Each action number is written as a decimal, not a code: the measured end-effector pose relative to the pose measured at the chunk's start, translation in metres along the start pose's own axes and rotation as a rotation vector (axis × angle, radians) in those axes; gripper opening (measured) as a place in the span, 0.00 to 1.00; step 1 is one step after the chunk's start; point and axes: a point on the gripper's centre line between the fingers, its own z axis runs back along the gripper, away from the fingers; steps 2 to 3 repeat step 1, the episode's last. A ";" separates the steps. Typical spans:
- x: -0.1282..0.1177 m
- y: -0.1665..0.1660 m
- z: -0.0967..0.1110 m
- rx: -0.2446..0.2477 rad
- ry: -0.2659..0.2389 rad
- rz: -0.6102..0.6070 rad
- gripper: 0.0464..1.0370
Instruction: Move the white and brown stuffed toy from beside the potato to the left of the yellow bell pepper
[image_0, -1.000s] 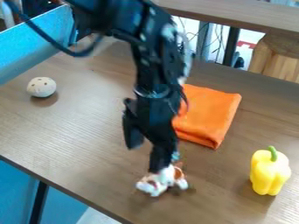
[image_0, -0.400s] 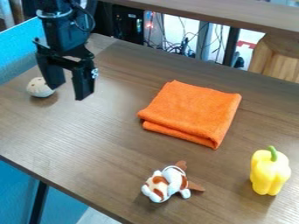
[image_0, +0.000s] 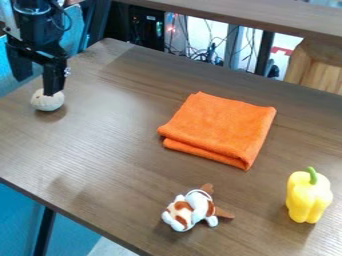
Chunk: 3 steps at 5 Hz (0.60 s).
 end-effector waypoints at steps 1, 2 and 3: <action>0.012 0.018 -0.019 -0.045 0.045 0.023 0.97; 0.012 0.018 -0.019 -0.045 0.045 0.023 0.97; 0.012 0.018 -0.019 -0.045 0.045 0.023 0.97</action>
